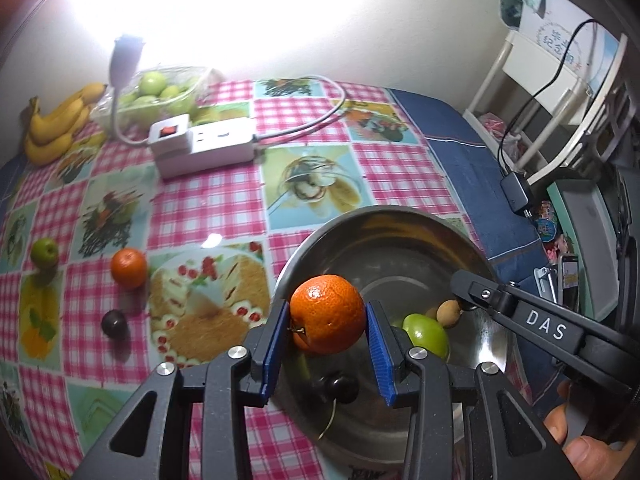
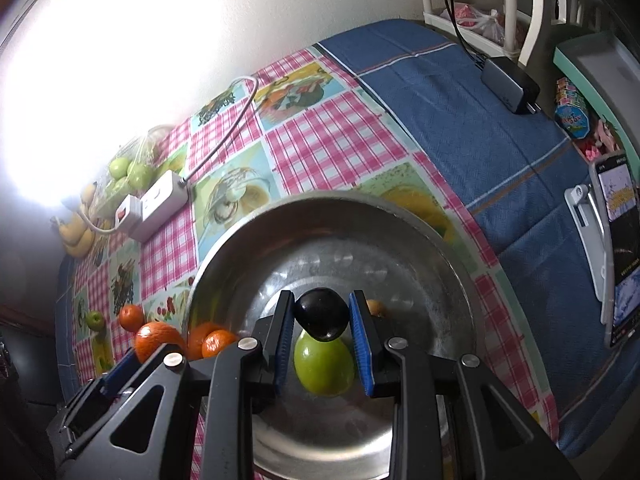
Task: Organize fruits
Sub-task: 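Carry the plum and mandarin over the steel bowl with both grippers, then open both grippers to drop the plum and mandarin into the bowl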
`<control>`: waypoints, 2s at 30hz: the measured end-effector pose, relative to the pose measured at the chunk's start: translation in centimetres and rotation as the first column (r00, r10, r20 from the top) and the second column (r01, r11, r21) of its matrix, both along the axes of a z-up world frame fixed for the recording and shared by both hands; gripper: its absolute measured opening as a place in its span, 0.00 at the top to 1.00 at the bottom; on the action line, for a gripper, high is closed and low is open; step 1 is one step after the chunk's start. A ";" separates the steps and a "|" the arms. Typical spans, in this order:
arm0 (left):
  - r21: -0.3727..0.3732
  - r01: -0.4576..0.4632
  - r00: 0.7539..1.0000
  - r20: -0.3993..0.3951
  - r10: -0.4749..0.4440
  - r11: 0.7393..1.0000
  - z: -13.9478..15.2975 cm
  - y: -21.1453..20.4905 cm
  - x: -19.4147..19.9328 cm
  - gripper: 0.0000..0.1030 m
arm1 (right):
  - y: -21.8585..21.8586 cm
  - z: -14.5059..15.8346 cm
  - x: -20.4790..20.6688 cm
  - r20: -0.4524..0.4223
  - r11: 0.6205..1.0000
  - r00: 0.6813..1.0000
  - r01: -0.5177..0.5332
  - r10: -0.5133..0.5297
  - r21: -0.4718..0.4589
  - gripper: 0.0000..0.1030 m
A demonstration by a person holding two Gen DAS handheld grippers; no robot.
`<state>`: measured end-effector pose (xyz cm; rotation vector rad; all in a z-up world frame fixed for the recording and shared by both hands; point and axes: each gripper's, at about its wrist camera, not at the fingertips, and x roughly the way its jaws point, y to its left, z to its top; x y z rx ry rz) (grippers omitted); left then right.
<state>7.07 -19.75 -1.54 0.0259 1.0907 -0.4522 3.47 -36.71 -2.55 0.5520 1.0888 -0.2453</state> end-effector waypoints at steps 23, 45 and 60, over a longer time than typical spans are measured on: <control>-0.039 -0.038 0.999 -0.010 0.038 0.998 -3.7 -1.6 2.3 0.60 | -0.3 -2.9 2.4 0.005 0.999 1.000 -0.018 0.018 -0.035 0.72; -0.026 -0.040 0.998 -0.055 0.038 0.999 -5.3 -2.4 3.0 0.60 | -0.5 -4.8 2.8 -0.057 1.000 0.998 -0.013 0.012 -0.012 0.71; -0.014 -0.027 0.998 -0.052 0.026 1.000 -5.1 -2.6 3.0 0.58 | -0.6 -4.4 2.4 -0.063 1.000 0.998 0.003 -0.004 -0.005 0.71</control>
